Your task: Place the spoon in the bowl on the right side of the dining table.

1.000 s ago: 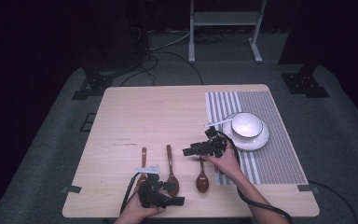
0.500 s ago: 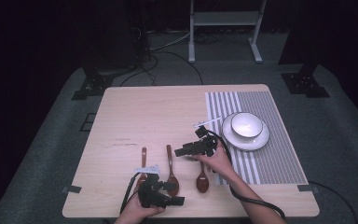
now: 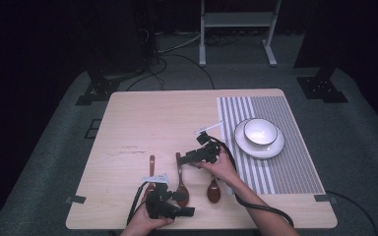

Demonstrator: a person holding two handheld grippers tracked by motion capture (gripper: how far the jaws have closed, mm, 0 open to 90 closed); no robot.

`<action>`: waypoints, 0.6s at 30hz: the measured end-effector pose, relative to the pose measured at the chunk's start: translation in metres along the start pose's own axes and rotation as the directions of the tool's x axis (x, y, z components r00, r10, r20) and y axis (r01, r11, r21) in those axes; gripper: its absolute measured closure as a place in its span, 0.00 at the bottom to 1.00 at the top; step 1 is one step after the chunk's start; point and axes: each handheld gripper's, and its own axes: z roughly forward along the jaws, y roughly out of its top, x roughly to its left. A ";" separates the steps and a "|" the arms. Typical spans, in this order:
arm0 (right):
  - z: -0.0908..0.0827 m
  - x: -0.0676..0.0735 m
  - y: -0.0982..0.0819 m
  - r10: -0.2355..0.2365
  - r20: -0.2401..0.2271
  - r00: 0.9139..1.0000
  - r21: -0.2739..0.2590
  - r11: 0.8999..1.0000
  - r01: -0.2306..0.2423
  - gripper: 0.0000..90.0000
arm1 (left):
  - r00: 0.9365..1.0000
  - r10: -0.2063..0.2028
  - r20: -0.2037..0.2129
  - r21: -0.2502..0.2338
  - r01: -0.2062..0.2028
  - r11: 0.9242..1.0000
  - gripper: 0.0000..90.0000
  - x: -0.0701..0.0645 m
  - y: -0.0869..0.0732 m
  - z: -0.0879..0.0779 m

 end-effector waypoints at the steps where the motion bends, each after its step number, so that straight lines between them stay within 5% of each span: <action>1: 0.002 0.000 0.000 0.000 0.003 1.000 0.006 1.000 0.000 0.34 | 1.000 0.000 0.000 0.000 0.000 1.000 0.00 0.000 0.000 0.000; 18: 0.022 -0.001 0.005 -0.008 0.042 0.999 0.042 0.999 0.007 0.44 | 1.000 0.003 0.000 0.001 -0.003 1.000 0.00 0.000 0.000 0.000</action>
